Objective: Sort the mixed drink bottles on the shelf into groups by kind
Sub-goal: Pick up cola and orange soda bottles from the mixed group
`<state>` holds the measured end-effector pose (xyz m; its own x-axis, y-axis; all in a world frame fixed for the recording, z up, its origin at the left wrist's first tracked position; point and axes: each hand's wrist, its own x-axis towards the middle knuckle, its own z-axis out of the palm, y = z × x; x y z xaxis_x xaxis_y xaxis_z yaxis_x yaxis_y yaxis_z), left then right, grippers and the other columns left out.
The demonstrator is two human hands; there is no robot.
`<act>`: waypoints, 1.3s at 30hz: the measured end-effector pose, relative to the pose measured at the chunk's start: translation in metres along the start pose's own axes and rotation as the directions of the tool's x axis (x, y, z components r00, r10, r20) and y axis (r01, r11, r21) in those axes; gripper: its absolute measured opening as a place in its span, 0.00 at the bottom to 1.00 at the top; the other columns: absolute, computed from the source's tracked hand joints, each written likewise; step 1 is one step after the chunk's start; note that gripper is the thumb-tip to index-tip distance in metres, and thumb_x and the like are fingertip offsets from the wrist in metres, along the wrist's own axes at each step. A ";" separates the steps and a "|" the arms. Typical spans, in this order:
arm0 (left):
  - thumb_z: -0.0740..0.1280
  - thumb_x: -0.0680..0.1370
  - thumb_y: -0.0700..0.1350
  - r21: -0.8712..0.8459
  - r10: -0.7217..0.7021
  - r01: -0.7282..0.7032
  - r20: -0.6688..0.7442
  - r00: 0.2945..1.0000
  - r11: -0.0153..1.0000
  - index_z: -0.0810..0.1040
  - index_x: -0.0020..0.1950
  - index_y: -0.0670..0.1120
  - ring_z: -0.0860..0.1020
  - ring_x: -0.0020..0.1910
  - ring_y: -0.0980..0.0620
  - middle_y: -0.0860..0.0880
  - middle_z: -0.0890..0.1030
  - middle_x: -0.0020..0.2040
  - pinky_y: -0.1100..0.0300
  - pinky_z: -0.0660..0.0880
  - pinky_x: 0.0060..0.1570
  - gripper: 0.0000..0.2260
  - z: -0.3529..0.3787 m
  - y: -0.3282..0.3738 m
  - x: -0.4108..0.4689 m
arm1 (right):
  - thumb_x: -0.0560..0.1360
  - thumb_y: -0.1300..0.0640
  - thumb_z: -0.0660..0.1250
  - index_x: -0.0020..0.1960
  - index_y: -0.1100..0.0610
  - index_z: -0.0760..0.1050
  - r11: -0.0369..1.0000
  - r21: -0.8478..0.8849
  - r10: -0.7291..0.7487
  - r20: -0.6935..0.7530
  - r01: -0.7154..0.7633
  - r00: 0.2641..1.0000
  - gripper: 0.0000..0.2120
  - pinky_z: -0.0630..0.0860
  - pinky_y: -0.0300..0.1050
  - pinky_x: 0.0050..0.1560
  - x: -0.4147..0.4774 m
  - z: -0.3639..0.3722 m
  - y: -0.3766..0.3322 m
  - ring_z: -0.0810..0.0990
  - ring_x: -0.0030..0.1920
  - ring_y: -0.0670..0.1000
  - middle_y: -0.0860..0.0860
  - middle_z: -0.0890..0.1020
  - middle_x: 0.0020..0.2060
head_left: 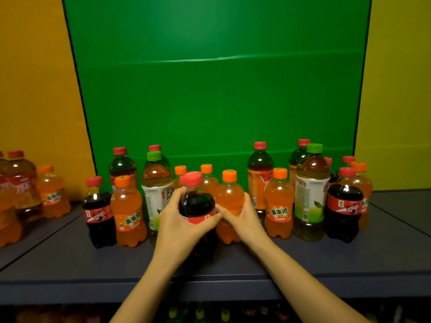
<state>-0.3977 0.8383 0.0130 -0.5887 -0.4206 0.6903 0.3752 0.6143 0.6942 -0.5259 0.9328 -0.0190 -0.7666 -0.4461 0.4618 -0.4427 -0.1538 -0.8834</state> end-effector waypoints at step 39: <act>0.78 0.60 0.51 -0.297 0.091 0.018 0.348 0.933 0.955 0.72 0.54 0.49 0.78 0.51 0.57 0.54 0.80 0.49 0.64 0.74 0.53 0.26 0.280 0.099 -0.022 | 0.73 0.57 0.67 0.46 0.48 0.79 0.689 -0.704 0.115 -0.126 -0.171 0.985 0.06 0.75 0.36 0.50 -0.126 -0.327 -0.061 0.80 0.46 0.36 0.44 0.84 0.43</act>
<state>-0.5483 1.0954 0.0098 -0.7643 -0.1048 0.6362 0.5604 0.3801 0.7358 -0.5544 1.2871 0.0023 -0.8649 -0.3460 0.3636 -0.5019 0.5911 -0.6314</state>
